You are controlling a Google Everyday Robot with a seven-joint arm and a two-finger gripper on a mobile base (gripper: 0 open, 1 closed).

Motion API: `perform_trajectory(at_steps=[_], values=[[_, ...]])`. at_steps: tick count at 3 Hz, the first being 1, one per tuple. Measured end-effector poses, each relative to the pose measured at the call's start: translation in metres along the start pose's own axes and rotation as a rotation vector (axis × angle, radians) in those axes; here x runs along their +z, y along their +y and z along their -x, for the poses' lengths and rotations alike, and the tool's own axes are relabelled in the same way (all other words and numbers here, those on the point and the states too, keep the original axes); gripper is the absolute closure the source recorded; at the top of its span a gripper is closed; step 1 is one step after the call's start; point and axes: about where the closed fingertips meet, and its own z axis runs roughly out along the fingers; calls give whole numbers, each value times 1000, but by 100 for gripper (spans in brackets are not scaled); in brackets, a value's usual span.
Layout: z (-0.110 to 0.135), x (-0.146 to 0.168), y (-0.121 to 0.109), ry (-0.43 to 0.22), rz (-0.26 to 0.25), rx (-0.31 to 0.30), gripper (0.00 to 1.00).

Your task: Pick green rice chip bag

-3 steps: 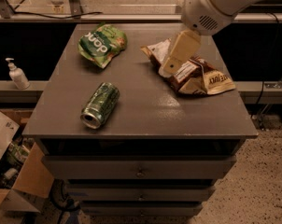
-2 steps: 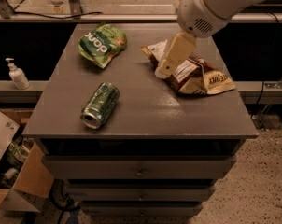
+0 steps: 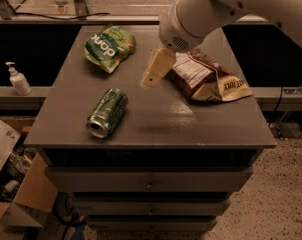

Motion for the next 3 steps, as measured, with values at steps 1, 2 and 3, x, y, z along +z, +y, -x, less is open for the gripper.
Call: perform_trajectory(at_steps=[1,2,3], values=[[7,39,-13,-8,-5,1,0],[47,124,-36,-18,15,-9,0],[49,134,-36,-29,15,-9,0]])
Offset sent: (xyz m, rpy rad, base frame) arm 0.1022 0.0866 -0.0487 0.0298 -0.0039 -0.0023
